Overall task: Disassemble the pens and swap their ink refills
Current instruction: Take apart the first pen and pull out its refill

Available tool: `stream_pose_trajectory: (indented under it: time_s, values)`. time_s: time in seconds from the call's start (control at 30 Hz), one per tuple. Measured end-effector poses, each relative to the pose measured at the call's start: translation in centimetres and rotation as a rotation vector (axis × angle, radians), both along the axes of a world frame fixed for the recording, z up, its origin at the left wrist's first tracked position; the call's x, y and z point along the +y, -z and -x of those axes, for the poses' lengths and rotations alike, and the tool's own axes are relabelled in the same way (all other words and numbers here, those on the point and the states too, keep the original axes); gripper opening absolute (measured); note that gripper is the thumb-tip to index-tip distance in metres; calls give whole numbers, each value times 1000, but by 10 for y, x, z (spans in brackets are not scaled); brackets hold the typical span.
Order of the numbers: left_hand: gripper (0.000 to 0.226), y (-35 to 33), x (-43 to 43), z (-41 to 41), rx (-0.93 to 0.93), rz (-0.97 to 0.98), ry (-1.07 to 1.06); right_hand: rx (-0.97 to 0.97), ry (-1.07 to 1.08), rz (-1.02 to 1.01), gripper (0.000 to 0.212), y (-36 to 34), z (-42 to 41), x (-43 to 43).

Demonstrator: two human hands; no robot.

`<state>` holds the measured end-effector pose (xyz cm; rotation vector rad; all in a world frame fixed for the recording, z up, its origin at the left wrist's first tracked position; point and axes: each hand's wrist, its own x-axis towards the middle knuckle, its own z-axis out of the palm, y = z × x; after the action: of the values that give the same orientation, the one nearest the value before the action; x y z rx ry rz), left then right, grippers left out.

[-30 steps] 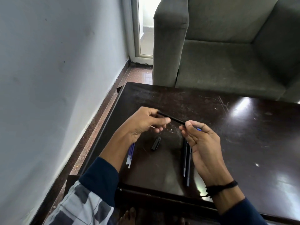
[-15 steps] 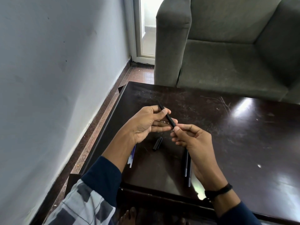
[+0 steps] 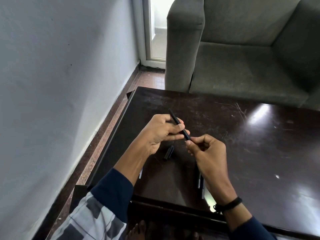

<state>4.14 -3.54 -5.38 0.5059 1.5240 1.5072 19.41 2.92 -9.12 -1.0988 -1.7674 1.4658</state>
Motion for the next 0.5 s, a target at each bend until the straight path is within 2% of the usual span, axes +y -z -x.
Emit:
stream_pose_trajectory:
  time_s: [0.17, 0.3, 0.5]
  values:
    - [19, -1, -1, 3, -39, -18, -27, 58, -34, 33, 12, -4, 1, 2]
    - [20, -2, -2, 6, -44, -28, -38, 104, -41, 74, 2, -5, 0, 3]
    - [18, 0, -1, 4, -55, -17, -29, 61, -8, 3, 11, -3, 0, 2]
